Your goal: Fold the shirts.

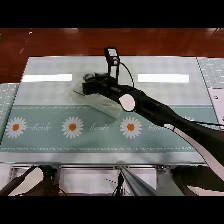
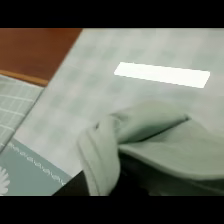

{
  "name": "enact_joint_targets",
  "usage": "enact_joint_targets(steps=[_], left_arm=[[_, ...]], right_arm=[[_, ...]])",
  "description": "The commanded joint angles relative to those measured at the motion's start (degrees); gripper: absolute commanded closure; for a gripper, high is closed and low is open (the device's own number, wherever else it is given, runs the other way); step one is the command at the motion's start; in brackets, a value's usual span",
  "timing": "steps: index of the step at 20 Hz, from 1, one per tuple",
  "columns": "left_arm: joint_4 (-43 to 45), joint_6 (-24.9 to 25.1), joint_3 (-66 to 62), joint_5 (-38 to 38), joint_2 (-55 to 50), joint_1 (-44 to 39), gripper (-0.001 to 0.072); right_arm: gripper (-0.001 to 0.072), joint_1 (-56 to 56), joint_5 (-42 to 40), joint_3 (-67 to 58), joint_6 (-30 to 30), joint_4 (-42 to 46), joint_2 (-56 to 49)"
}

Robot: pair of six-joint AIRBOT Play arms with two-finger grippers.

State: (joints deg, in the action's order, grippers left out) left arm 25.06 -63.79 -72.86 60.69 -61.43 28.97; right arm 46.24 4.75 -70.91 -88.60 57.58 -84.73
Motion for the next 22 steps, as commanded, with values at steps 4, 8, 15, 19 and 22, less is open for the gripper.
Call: enact_joint_targets(steps=[4,8,15,19,22], left_arm=[[0.0,0.35,4.57,0.0,0.28,-3.8,0.0682],[0.07,0.35,5.95,0.61,0.28,-4.72,0.0682],[0.52,1.49,5.92,2.99,0.28,-4.7,0.0681],[1.09,1.73,5.92,3.91,0.28,-4.7,0.0681],[1.09,3.15,5.92,3.91,0.28,-4.66,0.0681]], right_arm=[[0.0514,0.72,0.52,-3.65,1.84,-0.11,-1.9],[0.0311,0.24,-0.44,-3.65,1.81,-0.13,-3.85],[0.0312,-4.7,-5.95,-3.65,1.62,-1.75,-1.01],[0.0312,-14.32,23.85,-3.65,1.55,2.16,2.51],[0.0381,-22.25,56.33,-2.67,-0.68,15.45,2.69]])
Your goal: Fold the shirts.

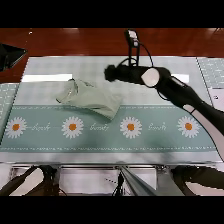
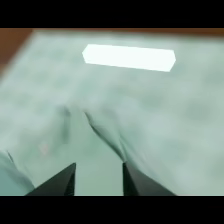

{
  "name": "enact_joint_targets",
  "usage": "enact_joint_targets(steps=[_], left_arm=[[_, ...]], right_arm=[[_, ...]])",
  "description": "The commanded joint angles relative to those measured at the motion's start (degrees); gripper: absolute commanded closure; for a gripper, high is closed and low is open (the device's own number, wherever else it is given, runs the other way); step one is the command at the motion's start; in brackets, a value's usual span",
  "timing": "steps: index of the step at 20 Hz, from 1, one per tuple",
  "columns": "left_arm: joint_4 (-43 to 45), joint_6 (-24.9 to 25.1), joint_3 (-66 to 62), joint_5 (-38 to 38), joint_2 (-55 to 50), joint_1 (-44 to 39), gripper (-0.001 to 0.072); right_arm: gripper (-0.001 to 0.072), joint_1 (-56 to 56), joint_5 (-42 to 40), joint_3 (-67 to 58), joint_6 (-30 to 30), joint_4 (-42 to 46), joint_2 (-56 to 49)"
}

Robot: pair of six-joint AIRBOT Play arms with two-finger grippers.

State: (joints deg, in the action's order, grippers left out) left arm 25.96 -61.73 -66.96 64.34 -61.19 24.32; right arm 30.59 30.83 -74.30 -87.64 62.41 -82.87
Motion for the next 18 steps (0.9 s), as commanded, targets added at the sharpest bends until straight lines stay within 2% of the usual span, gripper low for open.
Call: enact_joint_targets(steps=[1,2,4,7,11,13,15,18], left_arm=[[0.2,1.09,0.02,0.26,0.04,0.0,0.0681],[0.17,1.07,0.02,0.28,0.04,0.0,0.068],[0.17,1.07,0.02,0.31,0.04,0.0,0.068],[0.17,1.05,0.02,0.9,0.04,-0.04,0.068],[0.17,1.05,0.02,1.97,0.04,-0.04,0.068],[0.17,1.05,0.02,1.99,0.04,-0.04,0.068],[0.17,1.05,0.02,1.99,0.04,-0.04,0.068],[0.17,1.05,0.02,1.99,0.04,-0.04,0.068]], right_arm=[[0.0381,-8.02,36.96,2.49,-2.34,15.37,0.85],[0.0367,-9.31,40.83,5.35,-1.53,17.0,0.85],[0.0265,-11.28,40.24,12.46,-2.16,11.21,0.83],[0.0128,-11.41,27.87,22.49,-3.43,-6.34,0.83],[0.0111,-11.43,9.33,27.65,2.54,-31.01,0.83],[0.0111,-11.43,3.5,27.65,5.49,-39.1,0.81],[0.0111,-11.43,-0.13,27.65,5.64,-41.86,0.48],[0.0111,-10.8,0.74,27.63,6.21,-43.17,-2.1]])
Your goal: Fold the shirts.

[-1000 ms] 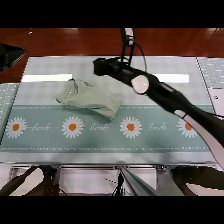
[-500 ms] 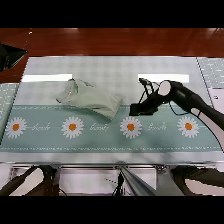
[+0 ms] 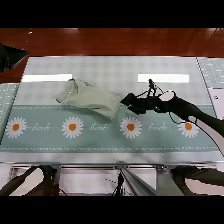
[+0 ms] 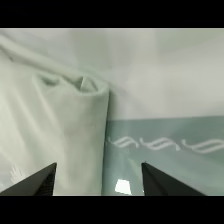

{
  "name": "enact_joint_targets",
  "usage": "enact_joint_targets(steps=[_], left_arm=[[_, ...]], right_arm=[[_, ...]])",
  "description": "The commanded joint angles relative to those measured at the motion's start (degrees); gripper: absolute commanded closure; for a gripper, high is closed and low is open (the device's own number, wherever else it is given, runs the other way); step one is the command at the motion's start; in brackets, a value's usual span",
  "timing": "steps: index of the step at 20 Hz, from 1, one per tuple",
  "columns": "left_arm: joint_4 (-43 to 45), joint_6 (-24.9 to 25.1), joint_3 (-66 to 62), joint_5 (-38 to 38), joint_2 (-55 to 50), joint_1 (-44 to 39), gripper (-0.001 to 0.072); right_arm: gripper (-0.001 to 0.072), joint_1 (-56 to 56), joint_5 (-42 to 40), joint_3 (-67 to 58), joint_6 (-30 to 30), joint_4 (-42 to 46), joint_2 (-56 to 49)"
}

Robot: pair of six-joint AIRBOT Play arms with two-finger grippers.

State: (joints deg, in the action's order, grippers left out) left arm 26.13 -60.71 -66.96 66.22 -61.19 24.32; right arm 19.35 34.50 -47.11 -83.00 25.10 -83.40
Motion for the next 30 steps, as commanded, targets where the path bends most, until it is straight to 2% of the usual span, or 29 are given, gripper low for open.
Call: enact_joint_targets(steps=[1,5,8,9,11,12,13,15,16,19,21,23,26,30], left_arm=[[0.0,0.02,0.02,0.11,0.04,-0.04,0.068],[0.0,0.02,0.02,0.11,-0.15,-0.04,0.0681],[0.0,0.02,0.02,0.09,-0.2,-0.04,0.068],[0.02,0.02,0.02,0.09,-0.2,-0.04,0.068],[0.0,0.02,0.02,0.09,-0.2,-0.02,0.068],[0.0,0.02,0.02,0.09,-0.2,-0.02,0.068],[0.0,0.02,0.02,0.07,-0.2,-0.02,0.068],[0.02,0.04,0.02,0.07,-0.44,-0.04,0.068],[0.02,0.04,0.02,0.07,-0.74,-0.04,0.068],[0.0,0.02,0.02,0.04,-2.69,-0.04,0.068],[0.0,0.04,0.02,0.04,-4.35,-0.04,0.0681],[0.0,0.35,0.02,-0.15,-6.21,-0.04,0.068],[0.0,1.55,0.02,-0.13,-9.11,-0.04,0.068],[0.0,2.16,0.02,-0.17,-12.04,-0.07,0.0681]], right_arm=[[0.0111,1.7,-3.06,0.44,3.02,-7.04,-2.38],[0.0111,8.9,-7.45,0.37,10.75,-19.17,-5.42],[0.0138,12.31,-12.59,0.28,14.71,-28.09,-6.25],[0.0252,12.66,-13.14,-0.15,14.99,-29.31,-6.25],[0.0638,11.54,-8.94,-2.36,16.48,-29.09,-6.14],[0.0671,10.23,-5.22,-3.61,18.75,-29.0,-5.66],[0.0673,8.41,-1.4,-4.76,21.2,-28.39,-4.33],[0.0686,3.78,3.15,-6.32,21.31,-23.06,0.83],[0.0687,0.74,4.22,-6.73,19.26,-18.88,4.63],[0.0687,-10.86,8.24,-6.82,5.57,-3.3,17.05],[0.0687,-21.27,15.26,-6.82,-5.49,9.57,25.35],[0.0687,-32.74,25.22,-6.82,-11.43,21.14,32.81],[0.0688,-51.28,40.35,-6.82,-12.96,34.27,41.57],[0.0689,-74.6,51.47,-6.8,-11.54,49.09,48.26]])
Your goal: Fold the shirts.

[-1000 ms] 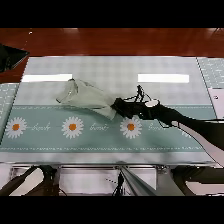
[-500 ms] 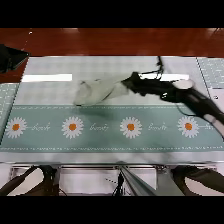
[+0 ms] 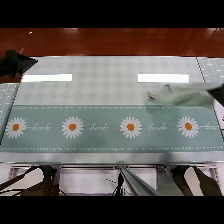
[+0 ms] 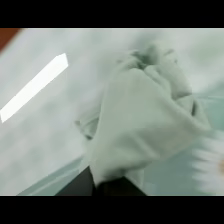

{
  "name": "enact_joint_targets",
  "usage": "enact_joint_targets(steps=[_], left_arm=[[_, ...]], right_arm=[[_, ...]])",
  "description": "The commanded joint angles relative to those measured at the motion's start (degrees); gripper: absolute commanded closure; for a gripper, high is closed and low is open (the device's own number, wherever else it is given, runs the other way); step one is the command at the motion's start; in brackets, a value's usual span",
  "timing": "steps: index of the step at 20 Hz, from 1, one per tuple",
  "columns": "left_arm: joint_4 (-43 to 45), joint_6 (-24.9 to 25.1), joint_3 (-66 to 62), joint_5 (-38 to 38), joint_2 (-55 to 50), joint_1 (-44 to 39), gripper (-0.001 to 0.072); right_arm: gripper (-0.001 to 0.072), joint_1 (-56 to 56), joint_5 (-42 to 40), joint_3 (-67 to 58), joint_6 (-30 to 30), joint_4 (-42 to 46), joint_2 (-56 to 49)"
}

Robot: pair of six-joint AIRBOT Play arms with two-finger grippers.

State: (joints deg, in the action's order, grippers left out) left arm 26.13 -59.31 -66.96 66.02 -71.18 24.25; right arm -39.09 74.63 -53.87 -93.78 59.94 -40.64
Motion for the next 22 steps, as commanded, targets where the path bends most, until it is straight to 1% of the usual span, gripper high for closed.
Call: enact_joint_targets(steps=[1,3,4,7,11,13,15,17,18,19,20,22], left_arm=[[-0.02,1.95,0.02,0.02,-2.45,0.0,0.0681],[-0.02,3.41,0.02,0.0,-2.82,0.0,0.0681],[-0.02,3.41,0.02,0.02,-2.84,0.0,0.0681],[-0.04,4.92,0.02,-0.04,-2.84,0.02,0.0681],[-0.04,4.94,0.02,-1.05,-2.84,0.02,0.0681],[-0.2,6.19,0.02,-1.03,-2.84,0.02,0.0681],[-0.57,6.19,0.0,-1.03,-2.84,0.02,0.068],[-0.85,6.19,0.0,-1.03,-2.84,0.02,0.068],[-0.87,6.21,0.0,-1.18,-2.84,0.02,0.0681],[-0.87,6.21,0.0,-1.44,-2.84,0.02,0.0681],[-0.87,6.21,0.0,-1.49,-2.84,0.02,0.068],[-0.9,6.19,0.0,-1.42,-2.84,0.02,0.068]], right_arm=[[0.0689,-21.14,13.55,-0.04,1.36,16.17,5.97],[0.0689,-30.25,18.25,-0.04,6.64,19.12,6.05],[0.0689,-33.53,19.56,-0.04,7.3,21.22,6.05],[0.0687,-39.34,22.69,-0.04,6.47,29.42,6.05],[0.0686,-39.71,23.32,-0.04,6.01,38.66,6.12],[0.0686,-39.71,24.04,-0.04,5.88,42.47,6.16],[0.0686,-39.71,24.65,-0.04,5.92,44.87,6.99],[0.0684,-39.71,23.63,-0.04,5.92,48.41,8.39],[0.0546,-39.71,22.25,-0.04,5.75,49.22,9.25],[0.0309,-39.71,21.38,-0.04,5.7,49.68,10.01],[0.0173,-39.71,20.48,-0.04,5.7,49.92,10.56],[0.0171,-39.71,19.52,-0.04,5.64,49.55,10.62]])
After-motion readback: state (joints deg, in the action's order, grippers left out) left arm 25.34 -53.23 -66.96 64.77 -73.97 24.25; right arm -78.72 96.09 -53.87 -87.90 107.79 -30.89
